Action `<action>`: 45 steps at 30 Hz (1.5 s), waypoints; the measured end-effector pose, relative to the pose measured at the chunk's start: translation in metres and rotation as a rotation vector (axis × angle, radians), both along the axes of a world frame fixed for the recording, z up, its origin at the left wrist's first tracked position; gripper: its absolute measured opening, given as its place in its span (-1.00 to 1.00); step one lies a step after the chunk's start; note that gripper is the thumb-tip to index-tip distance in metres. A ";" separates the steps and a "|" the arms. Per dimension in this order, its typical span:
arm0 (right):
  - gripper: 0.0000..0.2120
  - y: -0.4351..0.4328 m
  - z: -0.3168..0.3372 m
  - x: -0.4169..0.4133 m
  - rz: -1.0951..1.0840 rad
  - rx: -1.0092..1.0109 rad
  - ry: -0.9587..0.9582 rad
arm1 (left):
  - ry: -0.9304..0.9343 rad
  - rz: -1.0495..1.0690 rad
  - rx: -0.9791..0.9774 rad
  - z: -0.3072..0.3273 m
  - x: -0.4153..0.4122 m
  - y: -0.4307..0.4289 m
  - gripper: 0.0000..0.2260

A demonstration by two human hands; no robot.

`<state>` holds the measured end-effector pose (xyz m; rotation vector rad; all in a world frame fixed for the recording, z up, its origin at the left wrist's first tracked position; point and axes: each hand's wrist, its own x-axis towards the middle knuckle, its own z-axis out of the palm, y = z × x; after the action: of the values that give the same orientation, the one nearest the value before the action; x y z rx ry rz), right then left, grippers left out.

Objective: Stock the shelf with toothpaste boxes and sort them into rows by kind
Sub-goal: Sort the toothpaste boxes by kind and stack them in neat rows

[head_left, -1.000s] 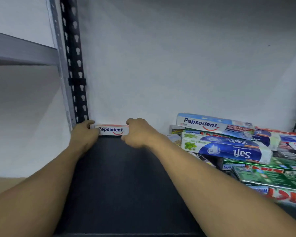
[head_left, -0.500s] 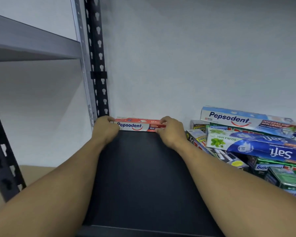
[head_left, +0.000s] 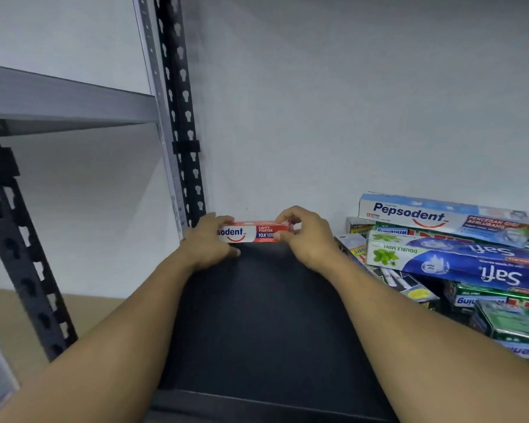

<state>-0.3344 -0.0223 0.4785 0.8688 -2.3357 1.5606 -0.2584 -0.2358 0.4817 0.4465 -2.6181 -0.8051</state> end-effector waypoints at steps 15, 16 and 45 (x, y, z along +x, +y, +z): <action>-0.81 0.008 0.039 0.017 0.159 -0.472 -0.078 | 0.177 -0.227 -0.047 0.018 0.008 0.028 -0.49; -0.80 0.008 0.039 0.017 0.161 -0.488 -0.095 | 0.193 -0.229 -0.029 0.018 0.008 0.026 -0.51; -0.52 0.006 0.013 0.012 -0.015 0.201 -0.235 | 0.038 0.072 0.028 0.012 0.019 -0.019 -0.33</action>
<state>-0.3223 -0.0168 0.4920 0.7398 -2.6961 1.5141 -0.2392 -0.2548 0.4937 0.5250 -2.5438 -0.8193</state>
